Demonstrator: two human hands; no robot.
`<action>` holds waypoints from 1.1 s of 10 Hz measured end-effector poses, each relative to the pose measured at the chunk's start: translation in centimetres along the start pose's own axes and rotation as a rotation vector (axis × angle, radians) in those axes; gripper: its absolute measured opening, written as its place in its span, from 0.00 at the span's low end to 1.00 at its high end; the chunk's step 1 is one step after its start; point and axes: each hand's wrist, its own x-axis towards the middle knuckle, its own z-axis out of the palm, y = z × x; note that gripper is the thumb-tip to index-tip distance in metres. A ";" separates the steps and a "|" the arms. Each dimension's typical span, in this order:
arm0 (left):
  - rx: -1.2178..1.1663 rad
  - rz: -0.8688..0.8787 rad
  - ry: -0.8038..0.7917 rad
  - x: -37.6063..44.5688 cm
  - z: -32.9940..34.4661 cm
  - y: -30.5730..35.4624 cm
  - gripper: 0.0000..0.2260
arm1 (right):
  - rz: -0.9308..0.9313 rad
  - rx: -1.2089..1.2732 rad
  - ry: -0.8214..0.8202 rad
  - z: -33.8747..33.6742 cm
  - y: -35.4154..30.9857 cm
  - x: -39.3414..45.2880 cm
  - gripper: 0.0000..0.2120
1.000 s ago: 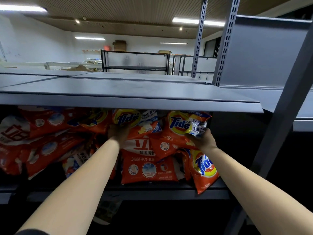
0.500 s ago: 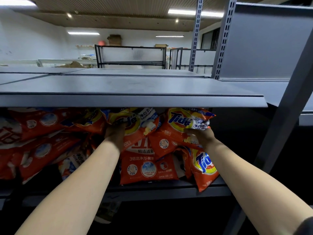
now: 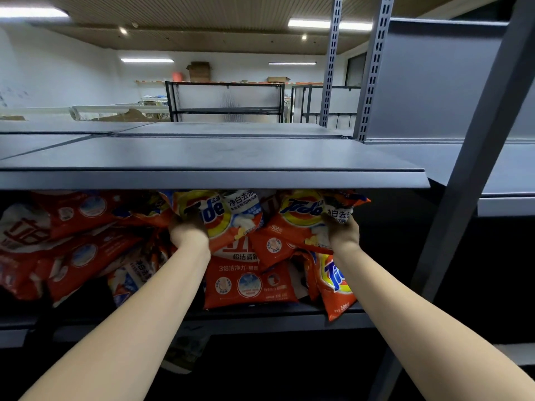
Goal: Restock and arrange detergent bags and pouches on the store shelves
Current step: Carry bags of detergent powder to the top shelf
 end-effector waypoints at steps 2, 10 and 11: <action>-0.487 -0.060 0.243 -3.6 -1.5 0.3 0.14 | -0.026 0.133 0.169 -2.3 -0.4 -2.7 0.13; -0.203 0.351 -0.302 -14.3 -3.7 -4.8 0.19 | -0.399 -0.098 0.792 -15.4 -0.2 -23.4 0.14; -0.271 0.335 -0.380 -17.0 -2.3 -5.2 0.19 | -0.417 -0.115 0.857 -18.5 -0.5 -25.5 0.13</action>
